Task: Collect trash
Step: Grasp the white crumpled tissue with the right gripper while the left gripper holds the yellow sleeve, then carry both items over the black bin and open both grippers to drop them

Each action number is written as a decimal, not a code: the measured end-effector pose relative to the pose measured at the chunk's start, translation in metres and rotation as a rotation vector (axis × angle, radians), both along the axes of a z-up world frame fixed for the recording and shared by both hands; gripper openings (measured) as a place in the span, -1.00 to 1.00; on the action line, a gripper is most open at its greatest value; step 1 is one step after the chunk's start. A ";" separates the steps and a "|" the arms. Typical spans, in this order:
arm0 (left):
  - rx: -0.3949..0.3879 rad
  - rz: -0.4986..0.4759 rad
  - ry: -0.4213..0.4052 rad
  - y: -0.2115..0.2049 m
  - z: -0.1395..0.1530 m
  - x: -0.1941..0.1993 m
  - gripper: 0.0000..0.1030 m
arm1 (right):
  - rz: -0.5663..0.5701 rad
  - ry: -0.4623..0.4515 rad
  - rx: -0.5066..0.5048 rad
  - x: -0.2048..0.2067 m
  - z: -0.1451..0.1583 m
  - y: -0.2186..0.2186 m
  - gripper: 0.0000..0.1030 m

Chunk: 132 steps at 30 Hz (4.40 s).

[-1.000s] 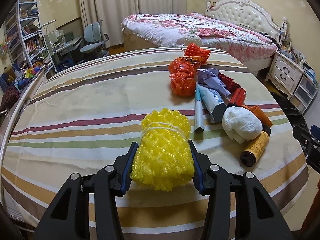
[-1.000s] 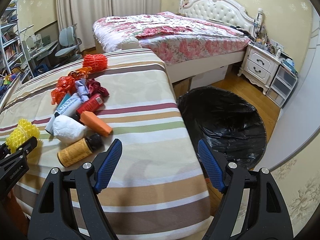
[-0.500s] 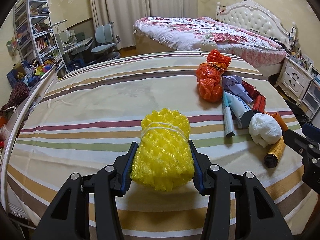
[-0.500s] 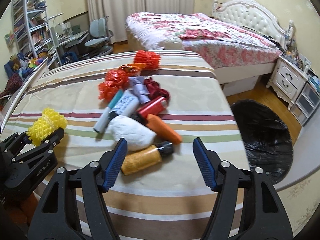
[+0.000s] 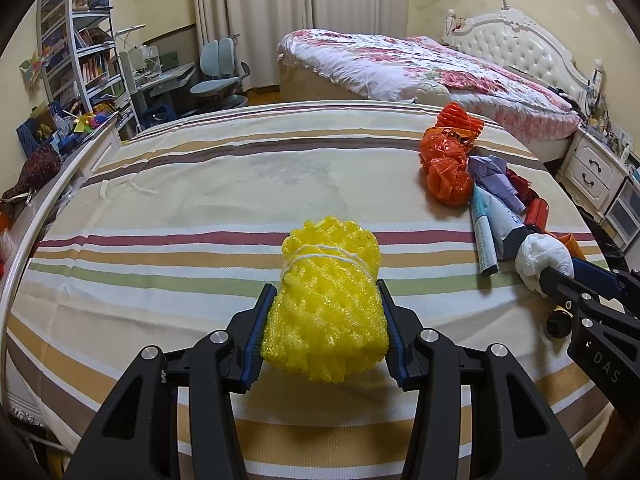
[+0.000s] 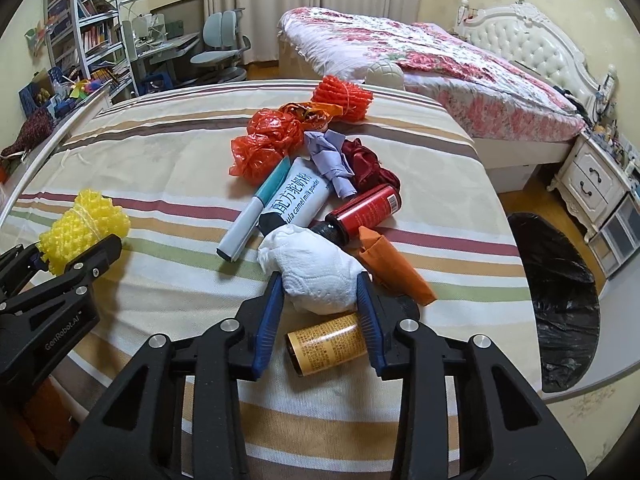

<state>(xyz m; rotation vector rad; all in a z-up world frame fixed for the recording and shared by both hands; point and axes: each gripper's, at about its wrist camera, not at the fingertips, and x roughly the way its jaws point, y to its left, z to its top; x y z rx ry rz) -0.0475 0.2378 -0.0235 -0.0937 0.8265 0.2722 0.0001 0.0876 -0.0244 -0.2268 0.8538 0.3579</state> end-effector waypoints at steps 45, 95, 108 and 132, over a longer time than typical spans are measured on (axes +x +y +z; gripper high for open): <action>0.000 -0.210 -0.117 -0.115 0.046 0.027 -0.07 | -0.302 -0.118 0.115 0.008 0.034 -0.141 -0.37; 0.074 -0.499 -0.030 -0.316 -0.005 0.153 -0.06 | -0.619 -0.036 0.107 0.091 -0.020 -0.295 -0.33; 0.078 -0.492 -0.048 -0.317 0.002 0.148 0.54 | -0.651 -0.050 0.104 0.085 -0.019 -0.300 0.13; 0.094 -0.455 -0.062 -0.272 0.016 0.093 0.54 | -0.587 -0.027 0.102 0.033 -0.014 -0.260 0.25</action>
